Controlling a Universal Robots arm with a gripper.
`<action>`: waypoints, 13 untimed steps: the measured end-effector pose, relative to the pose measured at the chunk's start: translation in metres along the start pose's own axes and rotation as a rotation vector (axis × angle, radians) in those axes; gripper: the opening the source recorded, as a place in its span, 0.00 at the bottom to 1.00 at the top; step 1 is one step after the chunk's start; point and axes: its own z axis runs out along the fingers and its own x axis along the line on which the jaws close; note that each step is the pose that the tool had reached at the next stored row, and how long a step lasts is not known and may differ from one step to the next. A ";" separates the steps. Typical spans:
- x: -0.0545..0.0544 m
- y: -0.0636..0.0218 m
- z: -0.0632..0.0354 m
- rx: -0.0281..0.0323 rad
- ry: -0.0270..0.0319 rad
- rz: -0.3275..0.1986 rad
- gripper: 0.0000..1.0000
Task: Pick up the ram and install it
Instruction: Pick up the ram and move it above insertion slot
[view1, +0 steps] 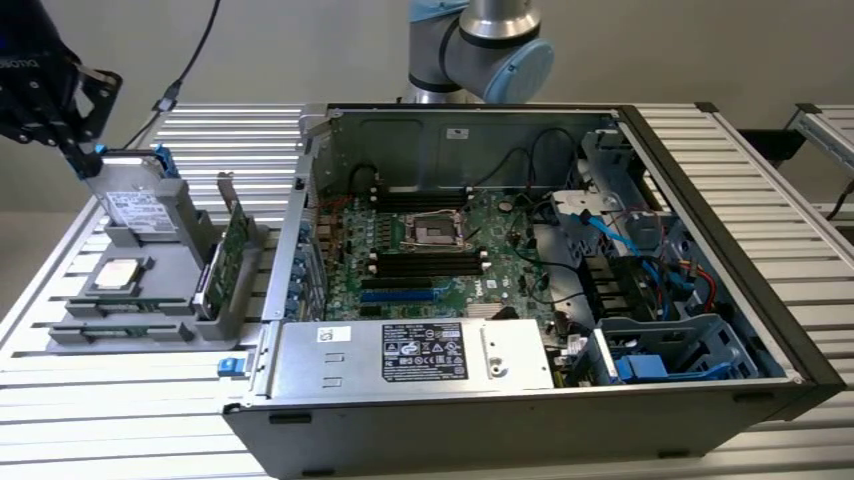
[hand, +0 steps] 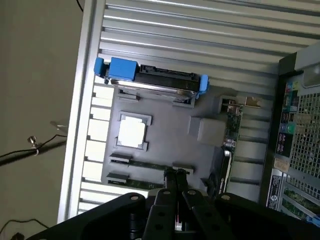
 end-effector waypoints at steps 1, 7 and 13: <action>0.000 -0.0001 0.0008 0.0001 0.0008 -0.017 0.10; 0.000 -0.0002 0.0049 0.0002 0.0061 -0.128 0.10; 0.000 -0.0004 0.0077 0.0003 0.0112 -0.236 0.10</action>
